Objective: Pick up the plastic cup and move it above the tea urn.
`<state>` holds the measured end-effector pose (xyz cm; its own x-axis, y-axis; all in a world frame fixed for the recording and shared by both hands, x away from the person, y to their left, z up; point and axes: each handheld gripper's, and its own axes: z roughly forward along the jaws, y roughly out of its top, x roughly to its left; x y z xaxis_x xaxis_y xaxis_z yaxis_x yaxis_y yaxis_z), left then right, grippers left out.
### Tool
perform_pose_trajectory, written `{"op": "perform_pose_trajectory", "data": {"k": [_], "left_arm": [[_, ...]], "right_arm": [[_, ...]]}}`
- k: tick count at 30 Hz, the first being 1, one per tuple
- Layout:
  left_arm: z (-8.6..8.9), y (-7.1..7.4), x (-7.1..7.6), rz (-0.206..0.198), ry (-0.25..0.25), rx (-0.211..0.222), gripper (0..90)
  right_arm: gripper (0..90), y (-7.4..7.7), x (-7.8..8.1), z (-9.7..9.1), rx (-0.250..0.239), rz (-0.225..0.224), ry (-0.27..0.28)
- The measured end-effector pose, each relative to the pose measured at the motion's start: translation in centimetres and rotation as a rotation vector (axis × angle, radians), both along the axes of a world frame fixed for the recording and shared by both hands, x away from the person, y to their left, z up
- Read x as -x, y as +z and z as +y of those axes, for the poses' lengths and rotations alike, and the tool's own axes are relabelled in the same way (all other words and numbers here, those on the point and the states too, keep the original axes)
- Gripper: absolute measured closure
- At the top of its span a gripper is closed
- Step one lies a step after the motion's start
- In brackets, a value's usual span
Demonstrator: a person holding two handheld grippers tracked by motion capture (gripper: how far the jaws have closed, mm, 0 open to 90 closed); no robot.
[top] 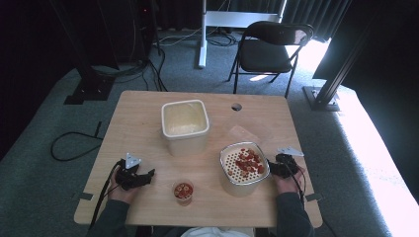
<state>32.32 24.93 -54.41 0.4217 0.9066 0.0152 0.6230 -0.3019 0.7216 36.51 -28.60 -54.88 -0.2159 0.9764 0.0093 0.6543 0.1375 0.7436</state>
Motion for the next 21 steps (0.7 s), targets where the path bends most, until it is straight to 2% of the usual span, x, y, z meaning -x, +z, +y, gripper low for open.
{"op": "perform_pose_trajectory", "data": {"k": [6, 7, 10, 14, 17, 19, 21], "left_arm": [[0.0, 0.0, 0.0, 0.0, 0.001, -0.001, 27.3], [0.0, 0.0, 0.0, 0.0, 0.001, 0.0, 27.3], [0.0, 0.0, 0.0, 0.0, 0.001, 0.0, 27.0], [-0.1, 0.0, -0.1, 0.003, -0.001, -0.002, 26.3], [-0.1, 0.0, -0.1, 0.002, -0.002, -0.002, 26.1], [-0.1, 0.0, -0.1, 0.003, -0.001, -0.003, 25.8], [-0.2, 0.0, -0.2, 0.004, -0.001, -0.002, 25.2]], "right_arm": [[31.6, 0.0, 0.0, 0.0, 0.001, 0.001, -0.003], [28.7, 0.0, -0.1, 0.1, 0.002, 0.003, 0.005], [27.9, 0.0, -0.1, 0.2, 0.003, 0.005, 0.008], [34.9, 0.2, -0.2, 0.2, 0.001, 0.016, -0.01], [35.7, 0.6, -0.2, 0.2, -0.005, 0.01, -0.014], [35.8, 1.4, -0.4, 0.0, -0.001, -0.009, -0.033], [35.8, 2.5, -1.0, -0.3, -0.025, -0.027, -0.048]]}}
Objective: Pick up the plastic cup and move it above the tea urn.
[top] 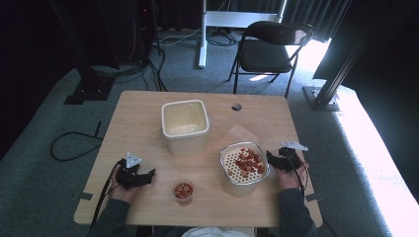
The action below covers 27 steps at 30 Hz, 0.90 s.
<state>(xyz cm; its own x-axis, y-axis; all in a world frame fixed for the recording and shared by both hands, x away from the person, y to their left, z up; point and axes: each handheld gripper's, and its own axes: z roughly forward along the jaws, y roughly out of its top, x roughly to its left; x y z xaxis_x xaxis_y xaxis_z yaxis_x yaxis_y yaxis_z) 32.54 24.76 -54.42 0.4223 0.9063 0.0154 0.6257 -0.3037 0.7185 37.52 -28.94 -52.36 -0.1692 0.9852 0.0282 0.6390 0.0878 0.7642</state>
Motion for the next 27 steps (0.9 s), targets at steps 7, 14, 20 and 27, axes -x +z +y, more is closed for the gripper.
{"op": "perform_pose_trajectory", "data": {"k": [7, 14, 20, 27], "left_arm": [[-0.1, 0.0, -0.1, 0.001, 0.0, 0.002, 24.5], [-0.1, 0.0, -0.1, 0.0, -0.001, 0.001, 24.3], [-0.1, 0.0, -0.1, 0.0, 0.0, 0.001, 24.3], [-0.1, 0.0, -0.1, 0.0, -0.001, 0.001, 24.4]], "right_arm": [[35.8, 2.9, -1.8, 0.1, -0.096, -0.065, -0.032], [38.2, 2.5, -4.7, 1.2, -0.138, 0.0, -0.015], [63.0, 1.9, -6.1, 0.8, -0.122, 0.013, -0.027], [57.5, 2.1, -6.6, -0.4, -0.159, 0.046, -0.066]]}}
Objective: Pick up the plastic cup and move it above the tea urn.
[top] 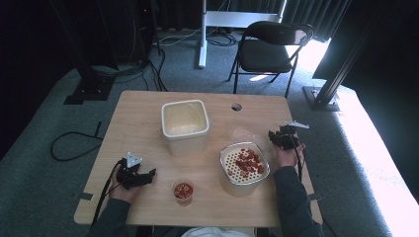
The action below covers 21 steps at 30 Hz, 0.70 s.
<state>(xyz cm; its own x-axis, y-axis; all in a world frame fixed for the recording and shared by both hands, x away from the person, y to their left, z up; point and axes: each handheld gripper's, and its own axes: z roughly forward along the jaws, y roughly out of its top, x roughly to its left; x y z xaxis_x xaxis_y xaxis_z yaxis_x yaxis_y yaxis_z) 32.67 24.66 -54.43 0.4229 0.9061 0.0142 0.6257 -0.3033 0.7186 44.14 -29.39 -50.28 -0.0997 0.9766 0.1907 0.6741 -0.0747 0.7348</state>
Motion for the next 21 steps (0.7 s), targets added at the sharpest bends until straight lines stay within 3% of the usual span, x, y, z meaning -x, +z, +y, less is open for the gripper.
{"op": "perform_pose_trajectory", "data": {"k": [2, 3, 4, 5, 8, 11, 13, 17, 18, 19, 21], "left_arm": [[0.0, 0.0, 0.0, 0.0, 0.001, 0.0, 24.4], [0.0, 0.0, 0.0, 0.0, 0.001, 0.001, 24.4], [0.0, 0.0, 0.0, 0.0, 0.002, 0.0, 24.4], [0.0, 0.0, 0.0, 0.001, 0.002, 0.0, 24.4], [0.0, 0.0, 0.0, 0.001, 0.002, 0.001, 24.4], [0.0, 0.0, 0.0, 0.0, 0.002, 0.001, 24.4], [0.0, 0.0, 0.0, 0.0, 0.003, 0.001, 24.4], [0.0, 0.0, 0.0, 0.0, 0.002, 0.0, 24.4], [0.0, 0.0, 0.0, 0.0, 0.002, 0.0, 24.4], [0.0, 0.0, 0.0, 0.0, 0.003, 0.0, 24.4], [0.0, 0.0, 0.0, 0.0, 0.003, 0.0, 24.4]], "right_arm": [[56.0, -0.2, 0.2, 0.3, 0.001, 0.013, 0.038], [58.6, -0.2, 0.3, 0.7, 0.013, 0.025, 0.066], [67.1, -0.2, 0.3, 0.9, 0.035, 0.033, 0.079], [69.9, -0.1, 0.2, 1.1, 0.065, 0.027, 0.08], [83.1, 0.2, -0.4, 0.6, 0.077, 0.008, 0.044], [71.3, 0.5, -0.9, -0.1, 0.054, 0.014, 0.022], [66.9, 0.5, -0.9, -0.3, 0.058, 0.033, 0.035], [73.0, 0.2, -1.0, -0.3, 0.069, 0.064, 0.058], [80.4, 0.1, -1.2, -0.4, 0.069, 0.076, 0.061], [85.2, 0.1, -1.3, -0.6, 0.059, 0.067, 0.054], [86.1, 0.3, -1.3, -0.8, 0.033, 0.051, 0.035]]}}
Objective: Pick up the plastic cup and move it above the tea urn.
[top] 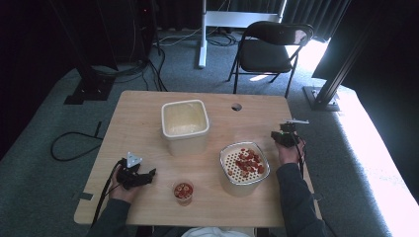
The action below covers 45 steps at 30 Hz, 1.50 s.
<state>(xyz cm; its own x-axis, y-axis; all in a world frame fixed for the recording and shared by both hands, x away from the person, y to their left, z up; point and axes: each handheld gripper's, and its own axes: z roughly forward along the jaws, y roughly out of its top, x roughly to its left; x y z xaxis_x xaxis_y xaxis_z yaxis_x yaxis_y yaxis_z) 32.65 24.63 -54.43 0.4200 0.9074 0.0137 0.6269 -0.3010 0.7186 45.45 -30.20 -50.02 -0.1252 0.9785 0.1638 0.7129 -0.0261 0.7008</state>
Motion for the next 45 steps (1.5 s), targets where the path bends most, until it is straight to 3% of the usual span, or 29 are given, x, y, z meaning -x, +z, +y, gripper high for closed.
{"op": "perform_pose_trajectory", "data": {"k": [4, 10, 21, 26, 32, 40, 45], "left_arm": [[0.0, 0.0, 0.0, 0.0, 0.0, 0.0, 24.4], [0.0, 0.0, 0.0, 0.0, 0.0, 0.0, 24.4], [0.0, 0.0, 0.0, 0.0, 0.0, 0.0, 24.4], [0.0, 0.0, 0.0, 0.0, 0.0, 0.0, 24.4], [0.0, 0.0, 0.0, 0.0, 0.0, 0.0, 24.4], [0.0, 0.0, 0.0, -0.001, 0.001, 0.0, 24.4], [0.0, 0.0, 0.0, -0.002, 0.0, 0.0, 24.4]], "right_arm": [[87.1, 1.3, -0.1, -0.5, -0.055, -0.028, -0.027], [87.4, 4.0, -0.1, -0.3, -0.064, -0.085, -0.034], [87.3, 9.2, 0.6, 1.3, -0.106, -0.165, 0.017], [87.3, 11.1, 0.4, 2.3, -0.097, -0.179, 0.053], [87.3, 13.0, 0.1, 4.0, -0.091, -0.196, 0.093], [87.2, 15.4, -0.6, 7.5, -0.081, -0.21, 0.172], [87.2, 16.2, -1.0, 9.3, -0.079, -0.21, 0.203]]}}
